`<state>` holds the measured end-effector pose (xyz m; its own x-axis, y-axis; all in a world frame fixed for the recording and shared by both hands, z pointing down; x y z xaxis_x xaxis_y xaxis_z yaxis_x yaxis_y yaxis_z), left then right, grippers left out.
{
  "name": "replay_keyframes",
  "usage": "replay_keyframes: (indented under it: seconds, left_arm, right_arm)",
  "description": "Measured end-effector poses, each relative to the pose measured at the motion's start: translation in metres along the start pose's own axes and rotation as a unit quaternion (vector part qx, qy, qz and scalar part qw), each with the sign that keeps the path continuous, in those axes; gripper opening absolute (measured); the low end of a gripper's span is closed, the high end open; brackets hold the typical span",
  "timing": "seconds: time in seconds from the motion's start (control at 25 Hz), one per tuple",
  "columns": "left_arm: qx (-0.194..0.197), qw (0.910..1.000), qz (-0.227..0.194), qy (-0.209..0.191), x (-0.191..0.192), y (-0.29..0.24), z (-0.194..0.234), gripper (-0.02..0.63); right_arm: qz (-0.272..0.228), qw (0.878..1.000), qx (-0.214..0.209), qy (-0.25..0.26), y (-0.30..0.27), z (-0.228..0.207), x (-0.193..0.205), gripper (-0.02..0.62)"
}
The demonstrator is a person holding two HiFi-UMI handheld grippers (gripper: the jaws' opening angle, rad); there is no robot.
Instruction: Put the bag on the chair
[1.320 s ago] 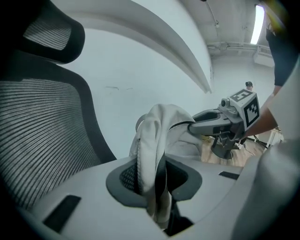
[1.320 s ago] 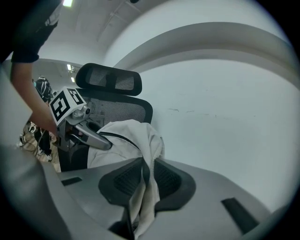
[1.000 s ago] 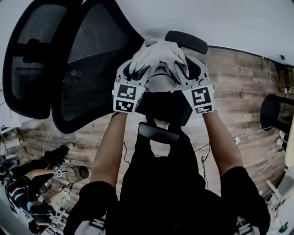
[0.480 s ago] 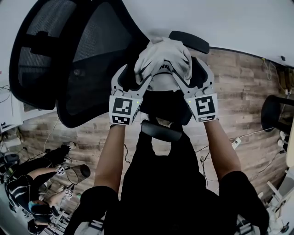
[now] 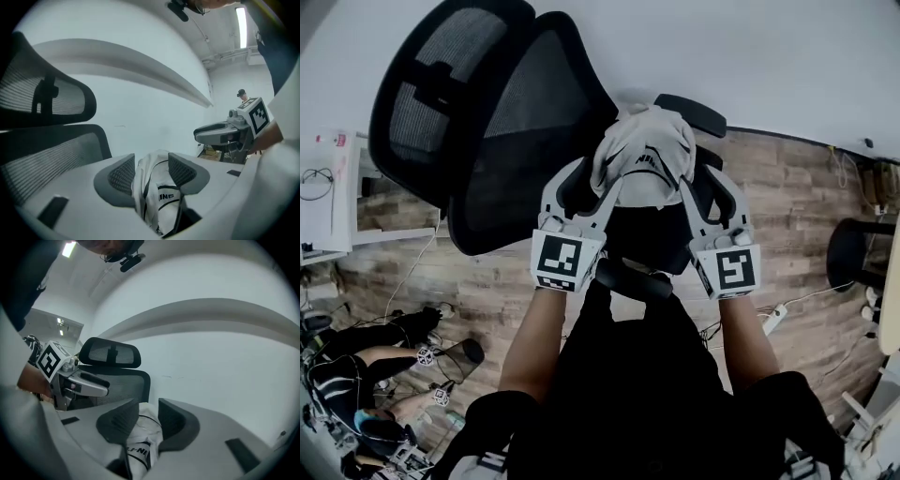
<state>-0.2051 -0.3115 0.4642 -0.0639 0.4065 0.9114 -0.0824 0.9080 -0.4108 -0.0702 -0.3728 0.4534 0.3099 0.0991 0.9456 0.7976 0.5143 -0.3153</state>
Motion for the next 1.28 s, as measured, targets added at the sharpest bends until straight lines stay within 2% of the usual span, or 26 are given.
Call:
replay_keyframes:
  seconds: [0.08,0.12,0.16,0.24,0.36,0.52,0.64,0.92,1.08,1.2,1.28]
  left_arm:
    - [-0.008,0.9999,-0.013,-0.003,-0.01,0.008,0.0,0.173]
    - [-0.012,0.9997,-0.02,-0.002,-0.013,0.012,0.0,0.116]
    - [-0.015,0.9995,-0.026,0.0,-0.016,0.015,0.001,0.049]
    - [-0.005,0.9993,-0.036,0.005,-0.022,0.022,-0.002,0.023]
    - [0.017,0.9986,-0.05,0.007,-0.035,0.031,-0.005,0.023]
    - [0.026,0.9988,-0.042,-0.002,-0.045,0.036,0.001,0.023]
    - [0.033,0.9987,-0.04,-0.005,-0.039,0.033,-0.002,0.023]
    - [0.037,0.9981,-0.035,-0.033,-0.028,0.027,-0.011,0.023]
    - [0.031,0.9976,-0.031,-0.054,-0.026,0.026,-0.012,0.023]
    - [0.033,0.9975,-0.033,-0.053,-0.027,0.028,-0.013,0.023]
    - [0.028,0.9976,-0.038,-0.051,-0.033,0.033,-0.009,0.023]
  right_arm:
    - [0.0,1.0,0.006,-0.016,0.006,-0.003,-0.005,0.06]
    - [-0.006,1.0,0.006,-0.022,0.008,-0.004,-0.009,0.035]
    - [-0.014,1.0,0.005,-0.025,0.009,-0.004,-0.014,0.026]
    - [-0.02,0.999,0.006,-0.027,0.011,-0.002,-0.022,0.021]
    - [-0.008,1.0,0.017,-0.016,0.014,0.002,-0.035,0.021]
    - [-0.016,0.999,0.027,0.006,0.02,0.01,-0.059,0.021]
    - [-0.013,0.999,0.034,0.025,0.022,0.013,-0.053,0.02]
    - [0.011,0.998,0.045,0.031,0.021,0.01,-0.043,0.02]
    - [0.0,0.998,0.034,0.057,0.017,0.02,-0.045,0.02]
    - [0.002,0.996,0.027,0.086,0.016,0.028,-0.047,0.02]
    - [0.002,0.996,0.023,0.085,0.014,0.032,-0.052,0.02]
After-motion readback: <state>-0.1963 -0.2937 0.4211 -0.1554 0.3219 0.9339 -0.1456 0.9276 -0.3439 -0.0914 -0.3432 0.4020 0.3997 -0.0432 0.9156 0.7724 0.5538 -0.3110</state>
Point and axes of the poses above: the fingertips, and each gripper's own axes: y backward along the fingers, z to its left, x out of its underside, the point moved 1 cm from there along y, backward along the fingers, and after that the axes turned 7 degrees about z, right-handed, at the moved point
